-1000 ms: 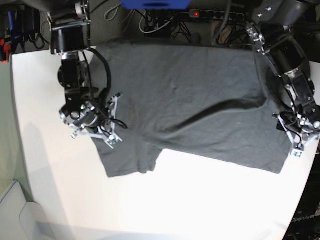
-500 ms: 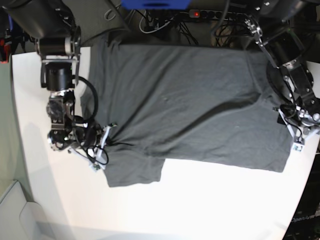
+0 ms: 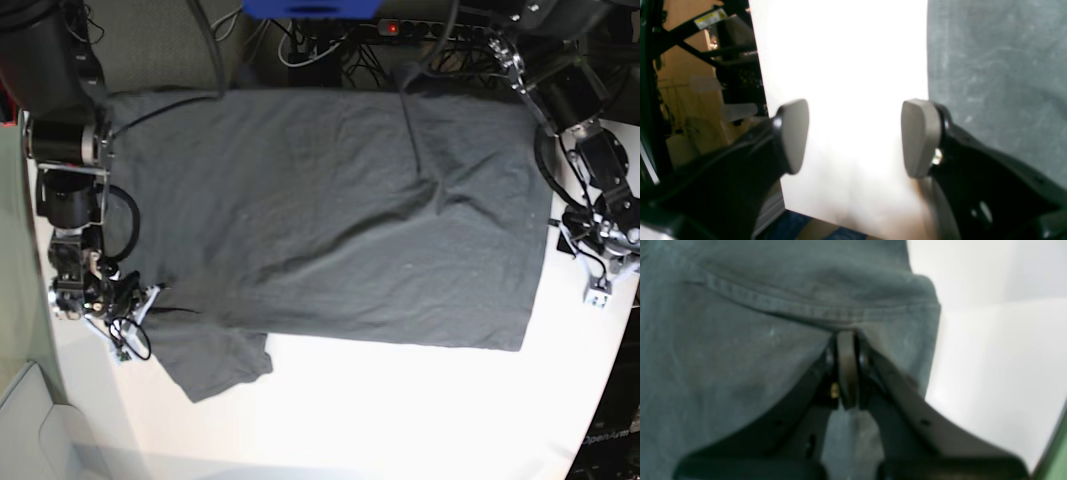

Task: Layout the t-shirt on the table in an organized manner, then fold the t-shirt properly
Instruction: 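Regrasp the shirt's side edges with both grippers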

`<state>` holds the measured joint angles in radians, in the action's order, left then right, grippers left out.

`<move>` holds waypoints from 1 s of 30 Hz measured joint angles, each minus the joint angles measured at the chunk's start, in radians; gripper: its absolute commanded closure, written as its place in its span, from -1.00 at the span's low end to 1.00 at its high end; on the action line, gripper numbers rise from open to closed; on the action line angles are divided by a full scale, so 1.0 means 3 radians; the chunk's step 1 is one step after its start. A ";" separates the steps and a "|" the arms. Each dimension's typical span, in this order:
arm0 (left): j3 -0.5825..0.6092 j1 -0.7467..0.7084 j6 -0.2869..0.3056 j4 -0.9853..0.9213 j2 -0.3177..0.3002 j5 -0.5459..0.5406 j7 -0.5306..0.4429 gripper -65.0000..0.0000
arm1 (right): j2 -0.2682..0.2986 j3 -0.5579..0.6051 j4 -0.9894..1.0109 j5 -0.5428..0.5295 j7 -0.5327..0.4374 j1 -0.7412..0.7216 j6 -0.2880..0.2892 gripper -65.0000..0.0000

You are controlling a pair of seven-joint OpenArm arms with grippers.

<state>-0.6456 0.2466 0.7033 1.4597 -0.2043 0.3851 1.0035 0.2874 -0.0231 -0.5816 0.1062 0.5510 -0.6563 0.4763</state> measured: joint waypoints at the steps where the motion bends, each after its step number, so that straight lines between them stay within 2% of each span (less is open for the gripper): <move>1: 0.0001 -0.0008 0.0000 0.0000 0.0000 0.0000 -0.0003 -0.29 | -0.0001 0.0000 -0.0001 0.0027 0.0031 -0.0014 0.0000 1.00; 4: 0.0004 -0.0081 -0.0001 0.0000 0.0005 -0.0027 -0.0031 -0.29 | -0.0008 0.0000 -0.0106 0.0065 0.0122 0.0004 -0.0013 1.00; 6: -0.0003 -0.0146 -0.0005 -0.0047 0.0078 0.0001 -0.0018 -0.29 | -0.0006 0.0003 -0.0364 0.0070 0.0156 0.0117 -0.0017 1.00; 13: -0.0003 -0.0149 -0.0005 -0.0051 0.0463 -0.0027 -0.0019 -0.29 | -0.0113 0.0031 -0.1616 0.0075 0.0432 0.0690 -0.0022 0.99; 16: 0.0000 -0.0153 -0.0001 -0.0009 0.0628 -0.0011 -0.0011 -0.29 | -0.0150 0.0042 -0.2066 0.0064 0.0674 0.0792 -0.0013 0.99; 19: 0.0004 -0.0146 -0.0003 0.0019 0.0664 -0.0008 -0.0018 -0.29 | -0.0140 0.0041 -0.2448 0.0060 0.0940 0.0921 -0.0010 0.99; 20: 0.0004 -0.0139 -0.0003 0.0003 0.0660 0.0004 -0.0019 -0.29 | -0.0134 0.0037 -0.2505 0.0065 0.1003 0.0973 0.0060 0.99; 22: 0.0004 -0.0128 -0.0004 -0.0121 0.0617 -0.0005 -0.0047 -0.29 | -0.0128 0.0034 -0.2544 0.0084 0.1214 0.1113 0.0440 0.99; 24: 0.0004 -0.0132 -0.0009 -0.0295 0.0563 -0.0025 -0.0048 -0.29 | -0.0140 0.0041 -0.2529 0.0076 0.1362 0.1258 0.0694 1.00; 25: -0.0001 -0.0130 -0.0009 -0.0348 0.0529 -0.0075 -0.0095 -0.29 | -0.0146 0.0045 -0.2522 0.0062 0.1437 0.1315 0.0760 1.00; 30: -0.0003 -0.0102 -0.0005 -0.0473 0.0460 -0.0062 -0.0299 -0.29 | -0.0127 0.0041 -0.2533 0.0069 0.1391 0.1474 0.0754 0.99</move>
<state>-0.6464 0.2161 0.7017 1.3178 -0.0662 0.3664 0.9138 0.2493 -0.0109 -1.3415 0.1268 0.9684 -0.2142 0.7025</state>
